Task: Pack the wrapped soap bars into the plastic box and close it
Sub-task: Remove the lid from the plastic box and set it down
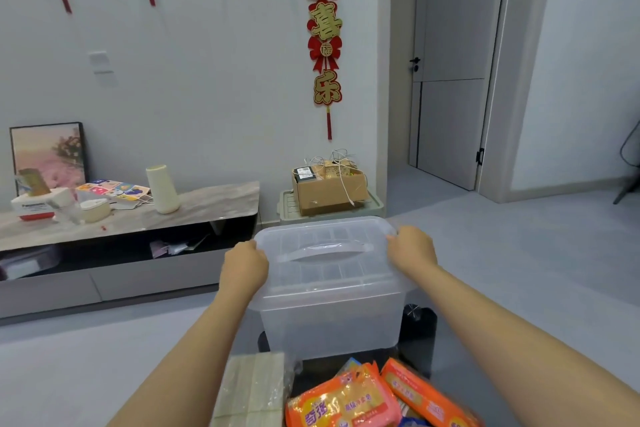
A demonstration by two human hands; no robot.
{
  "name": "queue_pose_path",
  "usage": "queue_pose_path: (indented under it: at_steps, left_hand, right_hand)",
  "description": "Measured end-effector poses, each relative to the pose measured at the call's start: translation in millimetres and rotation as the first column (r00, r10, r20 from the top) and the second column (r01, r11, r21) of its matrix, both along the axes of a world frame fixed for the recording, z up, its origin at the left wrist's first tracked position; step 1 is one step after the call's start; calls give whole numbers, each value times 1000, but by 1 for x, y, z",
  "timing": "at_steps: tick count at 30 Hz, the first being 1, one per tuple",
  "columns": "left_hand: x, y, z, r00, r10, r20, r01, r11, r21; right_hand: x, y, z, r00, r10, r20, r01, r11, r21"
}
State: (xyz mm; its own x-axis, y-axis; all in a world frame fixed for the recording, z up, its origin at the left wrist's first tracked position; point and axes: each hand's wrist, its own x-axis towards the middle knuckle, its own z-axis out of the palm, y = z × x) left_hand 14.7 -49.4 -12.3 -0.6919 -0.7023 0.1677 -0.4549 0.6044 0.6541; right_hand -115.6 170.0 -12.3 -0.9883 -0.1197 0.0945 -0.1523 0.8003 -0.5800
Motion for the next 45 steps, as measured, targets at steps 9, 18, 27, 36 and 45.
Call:
queue_pose_path:
  at_steps: [9, 18, 27, 36, 45]
  left_hand:
    - [-7, -4, -4, 994, 63, -91, -57, 996, 71]
    - [-4, 1, 0, 980, 147, 136, -143, 989, -40]
    - [-5, 4, 1, 993, 104, 58, -97, 988, -116]
    - [4, 5, 20, 957, 92, -274, -93, 996, 12]
    - [21, 57, 56, 921, 12, -390, 29, 995, 99]
  right_hand:
    - [-6, 0, -2, 994, -70, 85, 85, 978, -192]
    - [0, -1, 1, 997, -76, -3, 76, 997, 13]
    - [0, -1, 1, 993, -34, -111, 46, 993, 111]
    - [13, 6, 23, 990, -8, -143, -35, 955, -294]
    - [40, 73, 52, 968, -135, -210, 21, 882, -470]
